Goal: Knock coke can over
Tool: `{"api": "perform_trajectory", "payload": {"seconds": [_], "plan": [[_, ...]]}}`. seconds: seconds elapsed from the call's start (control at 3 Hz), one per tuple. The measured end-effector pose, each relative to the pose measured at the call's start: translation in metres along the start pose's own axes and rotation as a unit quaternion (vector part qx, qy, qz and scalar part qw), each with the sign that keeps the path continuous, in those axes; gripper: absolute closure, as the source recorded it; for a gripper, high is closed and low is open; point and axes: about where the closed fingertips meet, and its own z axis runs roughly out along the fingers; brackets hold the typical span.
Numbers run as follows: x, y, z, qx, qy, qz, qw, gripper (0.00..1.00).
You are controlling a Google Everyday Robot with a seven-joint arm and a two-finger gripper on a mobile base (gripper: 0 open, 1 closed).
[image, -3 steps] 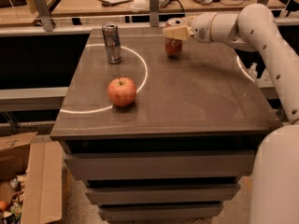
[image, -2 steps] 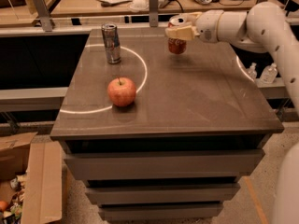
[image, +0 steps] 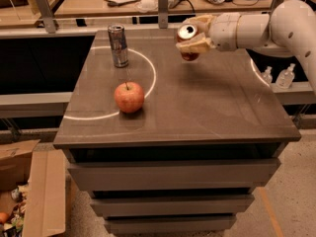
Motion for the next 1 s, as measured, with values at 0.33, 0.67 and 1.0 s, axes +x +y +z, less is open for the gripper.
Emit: {"api": "perform_trajectory", "payload": {"seconds": [0.33, 0.67, 1.0], "plan": [[-0.0035, 0.0133, -0.0059, -0.019, 0.003, -0.050, 0.9985, 1.00], [-0.0039, 0.0156, -0.0056, -0.022, 0.003, -0.061, 0.9979, 1.00], [-0.0066, 0.0214, 0.0001, -0.047, 0.010, -0.077, 0.9959, 1.00]]}}
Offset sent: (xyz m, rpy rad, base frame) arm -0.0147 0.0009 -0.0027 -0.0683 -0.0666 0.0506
